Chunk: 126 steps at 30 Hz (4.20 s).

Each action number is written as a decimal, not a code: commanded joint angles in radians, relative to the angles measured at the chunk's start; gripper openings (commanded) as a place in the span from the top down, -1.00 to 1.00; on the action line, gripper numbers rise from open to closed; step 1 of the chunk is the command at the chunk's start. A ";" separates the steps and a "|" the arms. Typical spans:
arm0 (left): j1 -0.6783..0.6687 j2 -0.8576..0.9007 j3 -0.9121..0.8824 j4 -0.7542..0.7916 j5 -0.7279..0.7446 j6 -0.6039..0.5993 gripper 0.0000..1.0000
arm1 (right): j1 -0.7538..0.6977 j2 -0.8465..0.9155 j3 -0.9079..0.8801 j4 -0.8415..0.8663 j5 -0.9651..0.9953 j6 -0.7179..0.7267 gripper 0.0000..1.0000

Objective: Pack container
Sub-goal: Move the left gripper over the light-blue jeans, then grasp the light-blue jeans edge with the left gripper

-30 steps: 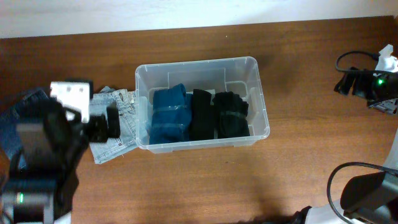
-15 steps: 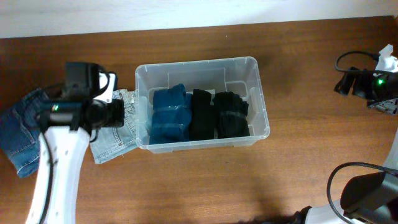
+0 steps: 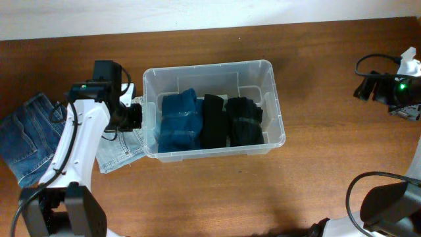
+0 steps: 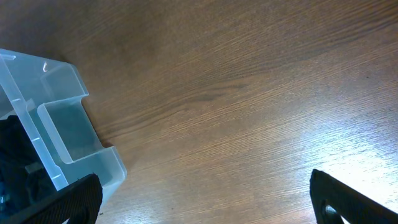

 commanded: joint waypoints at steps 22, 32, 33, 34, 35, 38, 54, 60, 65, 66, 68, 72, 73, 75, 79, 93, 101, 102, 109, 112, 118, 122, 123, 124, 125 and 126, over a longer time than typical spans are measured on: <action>-0.019 0.019 0.010 0.034 0.306 -0.017 0.99 | -0.004 0.000 0.010 0.000 0.002 -0.007 -0.97; 0.071 0.019 0.010 0.026 -0.016 -0.200 0.99 | -0.004 0.000 0.010 0.000 0.002 -0.007 -0.97; 0.096 0.019 0.010 0.020 -0.011 -0.200 0.99 | -0.004 0.000 0.010 0.000 0.002 -0.007 -0.97; 0.125 0.019 0.010 0.012 -0.008 -0.209 0.99 | -0.004 0.000 0.010 0.000 0.002 -0.007 -0.97; 0.156 0.019 0.010 0.006 -0.008 -0.218 0.95 | -0.004 0.000 0.010 0.000 0.002 -0.007 -0.97; 0.242 0.019 0.010 0.003 -0.003 -0.218 0.73 | -0.004 0.000 0.010 0.000 0.002 -0.007 -0.97; 0.327 0.026 -0.048 0.114 -0.019 -0.180 -0.98 | -0.004 0.000 0.010 0.000 0.002 -0.007 -0.97; 0.327 0.033 -0.153 0.222 0.033 -0.181 -0.98 | -0.004 0.000 0.010 0.000 0.002 -0.007 -0.97; 0.327 0.033 -0.245 0.333 0.041 -0.200 -0.99 | -0.004 0.000 0.010 0.000 0.002 -0.007 -0.97; 0.327 0.033 -0.258 0.351 0.042 -0.203 -0.98 | -0.004 0.000 0.010 0.000 0.002 -0.007 -0.97; 0.327 0.033 -0.297 0.401 0.046 -0.203 -0.98 | -0.004 0.000 0.010 0.000 0.002 -0.007 -0.97; 0.327 0.033 -0.348 0.461 0.045 -0.203 -0.98 | -0.004 0.000 0.010 0.000 0.002 -0.007 -0.97; 0.327 0.033 -0.365 0.484 0.045 -0.204 -0.98 | -0.004 0.000 0.010 0.000 0.002 -0.007 -0.97; 0.327 0.033 -0.388 0.518 0.045 -0.204 -0.98 | -0.004 0.000 0.010 0.000 0.002 -0.007 -0.97; 0.327 0.033 -0.422 0.574 0.045 -0.203 -0.99 | -0.004 0.000 0.010 0.000 0.002 -0.007 -0.97; 0.326 0.033 -0.518 0.667 0.089 -0.211 -0.98 | -0.004 0.000 0.010 0.000 0.002 -0.007 -0.97; 0.327 0.033 -0.543 0.678 0.100 -0.211 -0.98 | -0.004 0.000 0.010 0.000 0.002 -0.007 -0.97; 0.327 0.033 -0.543 0.677 0.101 -0.211 -0.98 | -0.004 0.000 0.010 0.000 0.002 -0.007 -0.97; 0.327 0.033 -0.543 0.668 0.105 -0.209 -0.98 | -0.004 0.000 0.010 0.000 0.002 -0.007 -0.97; 0.327 0.033 -0.543 0.670 0.105 -0.210 -0.93 | -0.004 0.000 0.010 0.000 0.002 -0.007 -0.97; 0.327 0.032 -0.543 0.670 0.167 -0.209 -0.22 | -0.004 0.000 0.010 0.000 0.002 -0.007 -0.97; 0.328 0.032 -0.543 0.670 0.172 -0.205 0.09 | -0.004 0.000 0.010 0.000 0.002 -0.007 -0.97; 0.327 0.032 -0.542 0.670 0.172 -0.205 0.14 | -0.004 0.000 0.010 0.000 0.002 -0.007 -0.97; 0.328 0.032 -0.542 0.670 0.172 -0.204 0.26 | -0.004 0.000 0.010 0.000 0.002 -0.007 -0.97; 0.328 0.032 -0.542 0.670 0.173 -0.192 0.42 | -0.004 0.000 0.010 0.000 0.002 -0.007 -0.97; 0.328 0.032 -0.540 0.669 0.172 -0.183 0.56 | -0.004 0.000 0.010 0.000 0.002 -0.007 -0.97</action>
